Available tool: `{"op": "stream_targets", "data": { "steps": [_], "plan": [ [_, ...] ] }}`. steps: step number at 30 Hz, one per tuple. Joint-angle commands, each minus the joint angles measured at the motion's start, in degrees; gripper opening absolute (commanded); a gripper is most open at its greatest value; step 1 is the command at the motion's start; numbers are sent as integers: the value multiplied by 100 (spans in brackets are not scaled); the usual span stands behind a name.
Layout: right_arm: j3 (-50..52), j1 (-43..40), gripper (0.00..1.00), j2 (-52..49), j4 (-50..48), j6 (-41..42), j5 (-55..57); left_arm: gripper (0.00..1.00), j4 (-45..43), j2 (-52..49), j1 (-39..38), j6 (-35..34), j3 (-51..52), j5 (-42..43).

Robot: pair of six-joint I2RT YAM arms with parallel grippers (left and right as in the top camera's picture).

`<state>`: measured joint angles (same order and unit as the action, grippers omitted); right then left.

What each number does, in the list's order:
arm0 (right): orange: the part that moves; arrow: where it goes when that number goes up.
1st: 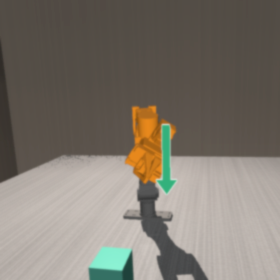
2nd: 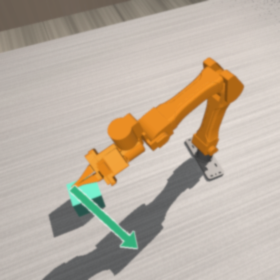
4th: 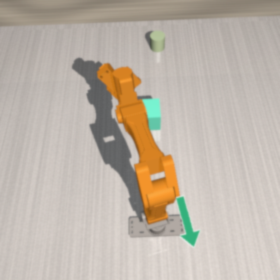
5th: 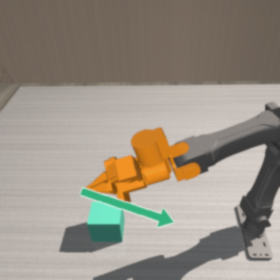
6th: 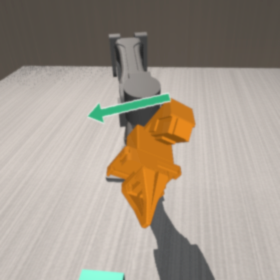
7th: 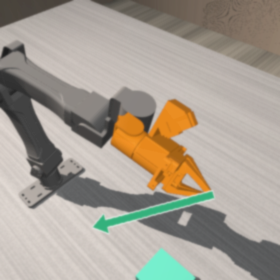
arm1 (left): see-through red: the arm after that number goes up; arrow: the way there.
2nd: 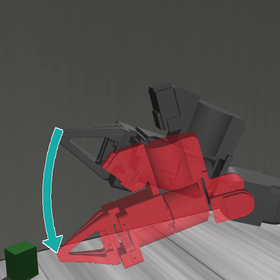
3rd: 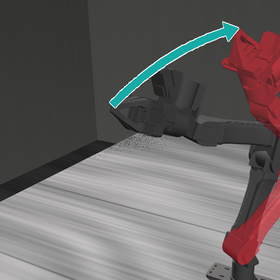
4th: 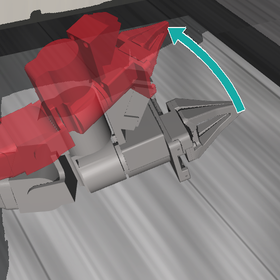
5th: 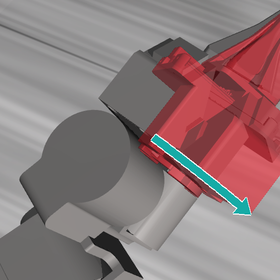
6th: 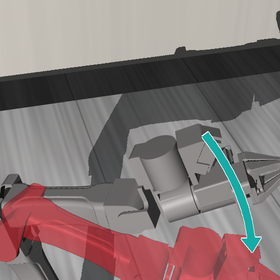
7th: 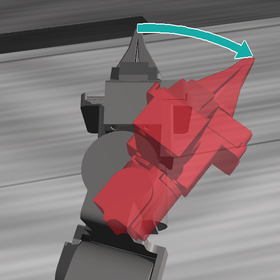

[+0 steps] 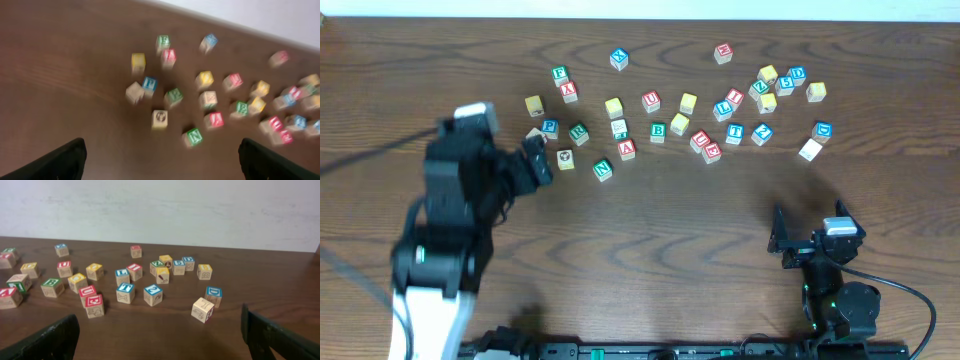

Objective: Spell out ROBOT
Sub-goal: 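Reach the left gripper forward over the green R block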

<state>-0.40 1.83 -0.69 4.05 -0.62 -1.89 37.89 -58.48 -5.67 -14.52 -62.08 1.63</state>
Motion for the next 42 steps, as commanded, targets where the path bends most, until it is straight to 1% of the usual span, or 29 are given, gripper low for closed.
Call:
{"op": "stream_targets", "data": {
  "steps": [1, 2, 4, 9, 13, 15, 18, 20, 23, 27, 28, 30, 33, 36, 39, 42],
  "plan": [
    [9, -28, 99, 31, 22, 37, 26, 96, 525, -916, 20, 101, -822, 98],
    [9, -28, 99, 31, 22, 37, 26, 98, 531, -1093, 20, 96, -896, 98],
    [9, -28, 99, 31, 22, 37, 26, 98, 317, -1552, 20, 96, -909, 96],
    [9, -28, 99, 31, 22, 37, 26, 98, 424, -2138, 20, 92, -907, 343],
    [9, -28, 99, 31, 22, 37, 26, 98, 101, -2653, 17, 24, -907, 1158],
    [9, -28, 99, 31, 22, 37, 26, 98, -44, -2824, 2, -181, -907, 1287],
    [9, -28, 99, 31, 22, 37, 26, 98, -92, -3073, -85, -981, -909, 1019],
    [9, -28, 99, 31, 22, 37, 26, 98, -92, -3224, -181, -1178, -927, 918],
    [9, -28, 99, 31, 22, 37, 26, 98, 46, -3506, -378, -1268, -1191, 651],
    [9, -28, 99, 31, 22, 37, 26, 98, 669, -4006, -702, -1283, -2081, 57],
    [9, -28, 99, 31, 22, 37, 26, 98, 927, -4223, -804, -1292, -2492, -138],
    [9, -28, 99, 31, 22, 37, 26, 98, 1274, -4592, -914, -1478, -3134, -337],
    [9, -28, 99, 31, 22, 37, 26, 98, 1467, -4942, -929, -1950, -3630, -407],
    [9, -28, 99, 31, 22, 37, 26, 98, 1473, -5141, -918, -2424, -3770, -409],
    [9, -28, 99, 31, 22, 37, 26, 98, 1460, -5276, -920, -2708, -3770, -474],
    [9, -28, 99, 31, 22, 37, 26, 98, 1484, -5392, -920, -2935, -3768, -710]
  ]
}}
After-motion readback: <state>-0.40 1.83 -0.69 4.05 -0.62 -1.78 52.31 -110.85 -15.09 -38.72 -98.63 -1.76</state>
